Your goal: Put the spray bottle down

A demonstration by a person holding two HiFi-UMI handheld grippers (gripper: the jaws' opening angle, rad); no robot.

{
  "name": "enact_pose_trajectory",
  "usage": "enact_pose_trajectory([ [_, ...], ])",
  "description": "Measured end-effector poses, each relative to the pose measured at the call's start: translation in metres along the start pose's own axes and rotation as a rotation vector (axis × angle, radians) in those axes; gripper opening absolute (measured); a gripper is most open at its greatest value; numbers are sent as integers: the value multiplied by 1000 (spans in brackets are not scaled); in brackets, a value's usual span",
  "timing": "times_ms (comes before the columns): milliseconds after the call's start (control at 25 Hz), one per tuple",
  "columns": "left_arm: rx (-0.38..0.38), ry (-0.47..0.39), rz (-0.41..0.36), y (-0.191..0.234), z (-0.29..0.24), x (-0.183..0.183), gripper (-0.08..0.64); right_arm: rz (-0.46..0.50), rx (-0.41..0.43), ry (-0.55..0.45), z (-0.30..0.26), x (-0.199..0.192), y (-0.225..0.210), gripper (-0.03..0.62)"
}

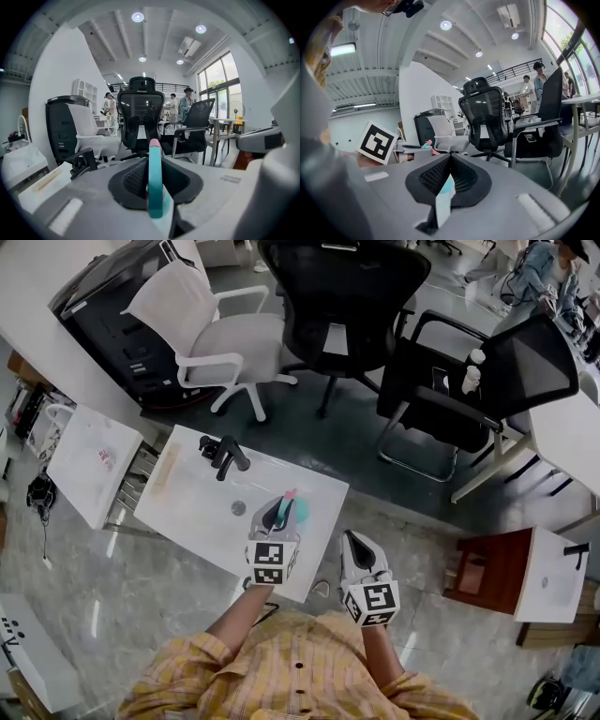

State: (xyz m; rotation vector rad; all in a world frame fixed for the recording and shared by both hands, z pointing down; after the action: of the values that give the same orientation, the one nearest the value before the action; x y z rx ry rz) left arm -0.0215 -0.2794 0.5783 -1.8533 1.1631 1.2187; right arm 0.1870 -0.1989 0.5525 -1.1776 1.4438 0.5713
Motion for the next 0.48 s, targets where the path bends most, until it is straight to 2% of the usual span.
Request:
enact_pose_trajectory([
  [480, -5, 15, -17, 8, -50, -5, 71, 1, 8, 22, -9, -7, -9, 0],
])
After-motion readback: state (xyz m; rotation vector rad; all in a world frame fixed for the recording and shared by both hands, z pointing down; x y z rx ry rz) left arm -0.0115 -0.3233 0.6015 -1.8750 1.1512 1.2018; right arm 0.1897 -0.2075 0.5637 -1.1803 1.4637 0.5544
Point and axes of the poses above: the fingertips, and each gripper's own axes: z backward along the fingers, y to its left, x out of its top, the point moved 10 cm from there along z, backward along the fingers, and after that the axes turned 3 degrees about -z, right-handed, at the moved point
